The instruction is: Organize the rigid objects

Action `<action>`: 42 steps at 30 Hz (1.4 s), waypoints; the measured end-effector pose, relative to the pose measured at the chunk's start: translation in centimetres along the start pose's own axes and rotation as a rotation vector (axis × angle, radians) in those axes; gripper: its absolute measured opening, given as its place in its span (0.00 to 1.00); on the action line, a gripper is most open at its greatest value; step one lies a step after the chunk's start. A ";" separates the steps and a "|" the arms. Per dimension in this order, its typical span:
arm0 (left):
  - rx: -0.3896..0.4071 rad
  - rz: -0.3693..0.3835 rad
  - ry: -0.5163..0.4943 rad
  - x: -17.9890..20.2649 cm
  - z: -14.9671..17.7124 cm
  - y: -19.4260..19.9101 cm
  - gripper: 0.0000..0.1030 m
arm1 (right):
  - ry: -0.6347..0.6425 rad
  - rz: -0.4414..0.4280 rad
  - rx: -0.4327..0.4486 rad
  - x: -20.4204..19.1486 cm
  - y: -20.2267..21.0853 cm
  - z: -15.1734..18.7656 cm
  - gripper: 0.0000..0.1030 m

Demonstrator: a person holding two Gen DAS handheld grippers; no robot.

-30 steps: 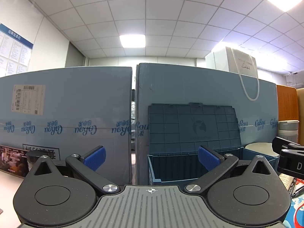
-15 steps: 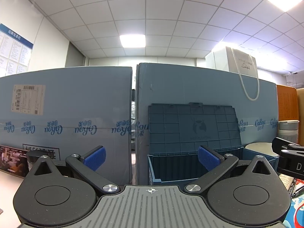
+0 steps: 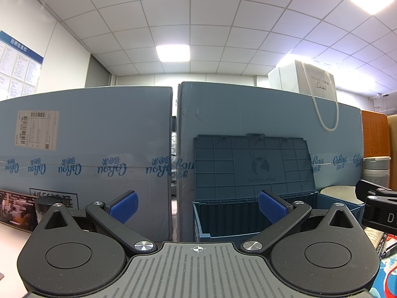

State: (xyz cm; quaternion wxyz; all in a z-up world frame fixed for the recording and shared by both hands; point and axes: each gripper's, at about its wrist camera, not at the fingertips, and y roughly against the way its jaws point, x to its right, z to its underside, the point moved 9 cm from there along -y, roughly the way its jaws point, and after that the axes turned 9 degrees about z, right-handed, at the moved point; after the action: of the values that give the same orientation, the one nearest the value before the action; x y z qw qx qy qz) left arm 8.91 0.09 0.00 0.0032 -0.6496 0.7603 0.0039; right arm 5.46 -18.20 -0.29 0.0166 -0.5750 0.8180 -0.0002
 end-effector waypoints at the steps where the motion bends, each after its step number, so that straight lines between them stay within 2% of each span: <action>1: 0.000 0.000 0.000 0.0 0.0 0.0 1.00 | 0.000 0.001 -0.002 0.0 0.0 0.0 1.00; 42: -0.004 0.001 0.002 0.1 0.1 -0.4 1.00 | -0.004 0.004 -0.009 0.0 -0.1 0.0 1.00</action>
State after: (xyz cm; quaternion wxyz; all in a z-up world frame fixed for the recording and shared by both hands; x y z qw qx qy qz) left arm 9.27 -0.05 -0.13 0.0012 -0.6493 0.7605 0.0049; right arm 5.59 -18.25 -0.25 0.0156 -0.5737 0.8189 0.0048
